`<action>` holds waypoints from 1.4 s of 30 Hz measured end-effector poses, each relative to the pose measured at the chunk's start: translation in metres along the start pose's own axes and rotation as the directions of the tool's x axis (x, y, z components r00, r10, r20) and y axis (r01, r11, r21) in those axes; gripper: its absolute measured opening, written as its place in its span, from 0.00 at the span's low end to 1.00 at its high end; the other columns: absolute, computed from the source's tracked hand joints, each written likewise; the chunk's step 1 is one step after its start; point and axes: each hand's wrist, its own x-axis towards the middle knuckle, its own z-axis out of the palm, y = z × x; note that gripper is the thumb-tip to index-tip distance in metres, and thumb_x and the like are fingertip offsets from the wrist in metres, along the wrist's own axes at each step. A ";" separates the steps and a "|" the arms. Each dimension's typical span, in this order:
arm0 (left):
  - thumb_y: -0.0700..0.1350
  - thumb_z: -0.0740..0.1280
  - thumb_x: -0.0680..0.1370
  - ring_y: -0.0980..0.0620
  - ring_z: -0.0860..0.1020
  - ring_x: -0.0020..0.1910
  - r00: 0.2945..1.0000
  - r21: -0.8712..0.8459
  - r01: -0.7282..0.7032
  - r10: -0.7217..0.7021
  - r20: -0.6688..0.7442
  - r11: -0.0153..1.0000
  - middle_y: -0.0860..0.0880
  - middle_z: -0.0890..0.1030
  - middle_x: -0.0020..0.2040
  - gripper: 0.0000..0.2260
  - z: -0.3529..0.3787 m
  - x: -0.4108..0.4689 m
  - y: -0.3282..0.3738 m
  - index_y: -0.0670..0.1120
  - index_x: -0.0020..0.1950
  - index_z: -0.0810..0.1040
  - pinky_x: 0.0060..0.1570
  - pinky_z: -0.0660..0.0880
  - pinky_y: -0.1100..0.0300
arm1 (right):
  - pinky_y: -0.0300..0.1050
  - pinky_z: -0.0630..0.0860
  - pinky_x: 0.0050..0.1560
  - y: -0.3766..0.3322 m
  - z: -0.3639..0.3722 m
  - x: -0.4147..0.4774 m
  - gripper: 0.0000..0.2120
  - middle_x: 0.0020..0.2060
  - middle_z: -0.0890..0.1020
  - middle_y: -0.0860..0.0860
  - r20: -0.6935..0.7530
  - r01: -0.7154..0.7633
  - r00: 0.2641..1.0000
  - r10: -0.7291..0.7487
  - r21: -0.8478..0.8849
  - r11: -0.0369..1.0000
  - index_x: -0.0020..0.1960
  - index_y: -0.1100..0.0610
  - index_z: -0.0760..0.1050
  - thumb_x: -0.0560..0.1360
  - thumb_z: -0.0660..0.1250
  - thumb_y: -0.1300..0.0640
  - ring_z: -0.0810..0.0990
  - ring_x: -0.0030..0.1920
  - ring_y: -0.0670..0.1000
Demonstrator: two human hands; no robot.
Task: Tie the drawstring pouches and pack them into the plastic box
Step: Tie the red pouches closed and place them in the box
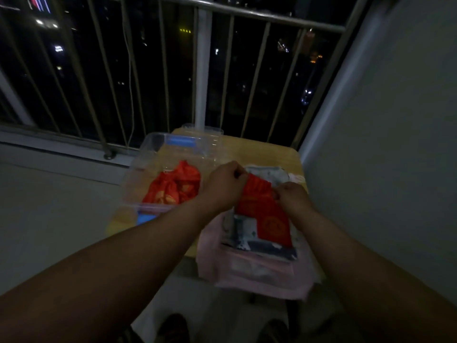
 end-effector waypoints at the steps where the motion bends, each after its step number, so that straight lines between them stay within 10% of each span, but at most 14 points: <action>1: 0.44 0.65 0.83 0.49 0.79 0.42 0.998 0.053 0.032 -0.034 0.045 0.998 0.47 0.81 0.44 0.07 0.011 -0.005 -0.002 0.42 0.51 0.80 0.42 0.75 0.56 | 0.42 0.75 0.45 0.011 -0.002 0.001 0.13 0.48 0.83 0.59 0.011 -0.031 0.999 0.031 -0.026 0.999 0.56 0.62 0.83 0.82 0.61 0.59 0.80 0.45 0.54; 6: 0.43 0.66 0.81 0.41 0.82 0.46 0.935 0.085 0.217 -0.232 0.268 0.972 0.40 0.83 0.44 0.10 0.057 -0.018 -0.017 0.38 0.47 0.82 0.48 0.79 0.50 | 0.53 0.79 0.53 0.057 -0.003 -0.013 0.14 0.50 0.86 0.60 0.032 -0.016 0.999 0.020 -0.129 0.992 0.49 0.61 0.85 0.81 0.64 0.54 0.83 0.52 0.61; 14: 0.42 0.62 0.85 0.42 0.72 0.72 0.887 0.105 0.229 -0.252 0.387 0.968 0.39 0.75 0.71 0.16 0.081 -0.009 0.001 0.40 0.73 0.74 0.72 0.67 0.54 | 0.50 0.79 0.53 0.075 -0.002 -0.003 0.02 0.48 0.82 0.53 0.157 -0.210 0.970 0.186 0.152 0.966 0.47 0.52 0.79 0.78 0.71 0.58 0.80 0.47 0.53; 20: 0.36 0.64 0.82 0.47 0.85 0.46 0.857 -0.304 0.483 -0.372 0.357 0.821 0.42 0.86 0.51 0.10 0.081 -0.002 -0.009 0.45 0.55 0.83 0.46 0.83 0.54 | 0.46 0.76 0.44 0.069 -0.002 -0.004 0.12 0.54 0.86 0.56 0.184 -0.267 0.961 0.205 0.430 0.863 0.55 0.55 0.83 0.79 0.71 0.48 0.83 0.49 0.54; 23: 0.34 0.61 0.83 0.41 0.84 0.56 0.827 -0.500 0.554 -0.370 0.424 0.665 0.40 0.86 0.57 0.14 0.074 -0.006 -0.006 0.44 0.63 0.82 0.57 0.81 0.48 | 0.46 0.81 0.46 0.057 -0.001 -0.012 0.16 0.50 0.87 0.52 0.256 -0.298 0.952 0.169 0.644 0.704 0.61 0.53 0.81 0.81 0.67 0.43 0.85 0.51 0.53; 30: 0.49 0.65 0.83 0.41 0.83 0.56 0.830 -0.589 0.557 -0.400 0.388 0.585 0.43 0.86 0.53 0.09 0.056 -0.037 -0.003 0.49 0.59 0.82 0.59 0.80 0.45 | 0.66 0.81 0.59 0.038 0.001 -0.039 0.12 0.51 0.87 0.58 0.154 -0.151 0.987 0.055 0.730 0.666 0.61 0.59 0.83 0.80 0.70 0.55 0.86 0.53 0.61; 36: 0.46 0.63 0.85 0.53 0.85 0.32 0.892 -0.729 0.437 -0.361 0.274 0.527 0.49 0.87 0.37 0.10 0.046 -0.059 0.010 0.44 0.55 0.83 0.28 0.78 0.62 | 0.63 0.80 0.61 0.029 0.008 -0.082 0.12 0.54 0.87 0.55 0.160 -0.101 0.986 -0.038 0.772 0.628 0.63 0.54 0.82 0.82 0.68 0.52 0.86 0.55 0.59; 42: 0.45 0.65 0.84 0.48 0.86 0.41 0.909 -0.720 0.394 -0.359 0.212 0.572 0.41 0.87 0.49 0.12 0.042 -0.081 0.020 0.40 0.60 0.83 0.34 0.81 0.58 | 0.56 0.81 0.57 0.010 0.002 -0.101 0.16 0.56 0.86 0.58 0.187 -0.157 0.982 -0.017 0.867 0.474 0.66 0.56 0.80 0.84 0.63 0.50 0.86 0.57 0.58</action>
